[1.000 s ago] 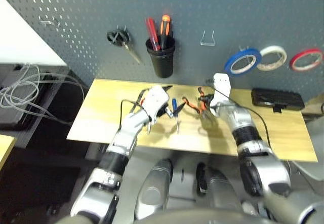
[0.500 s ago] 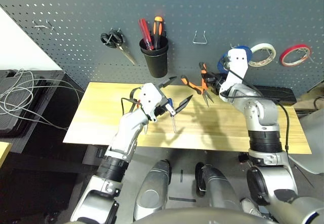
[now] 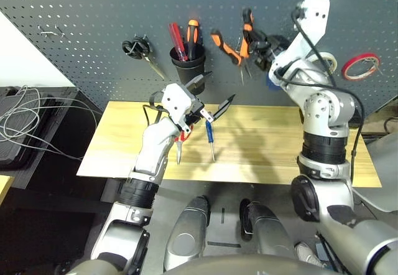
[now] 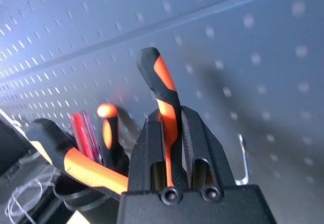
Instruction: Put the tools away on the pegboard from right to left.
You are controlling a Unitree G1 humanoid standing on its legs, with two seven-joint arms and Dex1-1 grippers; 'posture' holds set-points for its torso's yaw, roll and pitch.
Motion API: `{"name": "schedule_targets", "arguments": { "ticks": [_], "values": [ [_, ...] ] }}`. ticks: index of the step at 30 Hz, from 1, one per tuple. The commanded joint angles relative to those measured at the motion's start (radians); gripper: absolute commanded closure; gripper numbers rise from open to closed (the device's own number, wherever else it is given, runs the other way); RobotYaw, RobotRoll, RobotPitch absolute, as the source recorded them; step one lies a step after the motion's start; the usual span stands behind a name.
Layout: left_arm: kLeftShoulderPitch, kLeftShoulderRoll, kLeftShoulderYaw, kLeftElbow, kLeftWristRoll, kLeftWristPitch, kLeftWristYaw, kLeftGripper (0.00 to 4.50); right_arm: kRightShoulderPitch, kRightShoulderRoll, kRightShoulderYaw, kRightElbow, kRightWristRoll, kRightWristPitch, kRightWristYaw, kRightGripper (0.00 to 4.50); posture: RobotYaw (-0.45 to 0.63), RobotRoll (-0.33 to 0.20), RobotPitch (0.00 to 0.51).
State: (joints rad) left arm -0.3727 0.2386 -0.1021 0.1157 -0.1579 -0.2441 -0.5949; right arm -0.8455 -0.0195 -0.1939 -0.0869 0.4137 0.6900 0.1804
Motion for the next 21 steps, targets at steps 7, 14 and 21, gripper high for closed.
{"name": "schedule_targets", "arguments": {
  "ticks": [7,14,21],
  "values": [
    [-0.040,-0.021,0.002,-0.053,-0.022,0.063,0.009,0.00,-0.087,0.008,-0.022,0.129,-0.019,-0.271,-0.037,4.24,0.16,0.000,0.196],
    [-0.052,-0.021,0.000,-0.064,-0.026,0.079,0.008,0.00,-0.124,0.007,-0.029,0.215,-0.034,-0.390,-0.054,4.24,0.18,0.000,0.203],
    [-0.059,-0.022,-0.004,-0.064,-0.021,0.083,0.013,0.00,-0.137,0.019,-0.023,0.312,-0.047,-0.505,-0.057,4.24,0.19,0.000,0.211]
  ]
}}
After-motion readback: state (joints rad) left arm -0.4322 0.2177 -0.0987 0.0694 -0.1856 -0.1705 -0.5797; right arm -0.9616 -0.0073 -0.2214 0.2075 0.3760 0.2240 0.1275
